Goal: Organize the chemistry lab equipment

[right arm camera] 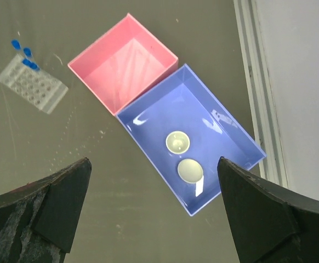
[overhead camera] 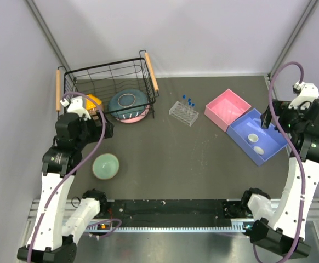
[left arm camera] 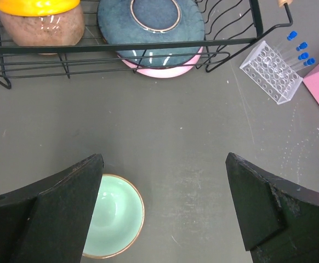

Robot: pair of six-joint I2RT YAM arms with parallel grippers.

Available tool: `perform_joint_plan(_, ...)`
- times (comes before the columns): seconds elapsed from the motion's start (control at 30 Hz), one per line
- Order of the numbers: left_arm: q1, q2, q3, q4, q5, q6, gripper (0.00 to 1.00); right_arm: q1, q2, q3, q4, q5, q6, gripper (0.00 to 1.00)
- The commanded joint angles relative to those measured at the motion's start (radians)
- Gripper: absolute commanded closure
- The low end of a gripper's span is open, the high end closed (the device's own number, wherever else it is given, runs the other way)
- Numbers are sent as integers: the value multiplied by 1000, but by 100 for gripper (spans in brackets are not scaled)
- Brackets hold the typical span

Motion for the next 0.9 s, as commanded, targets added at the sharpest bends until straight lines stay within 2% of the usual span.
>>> perform_joint_plan(0.0,16,-21,87,18,57,14,1,-5,-44,80,64,6,106,1)
perform_joint_plan(0.13,16,-34,121,-13,28,48,1,-5,-62,100,67,2,123,1)
perform_joint_plan(0.6,16,-55,145,-21,70,42,1,-5,-148,76,107,32,118,1)
perform_joint_plan(0.87,16,-57,134,-1,83,39,1,-4,-142,85,123,11,103,1)
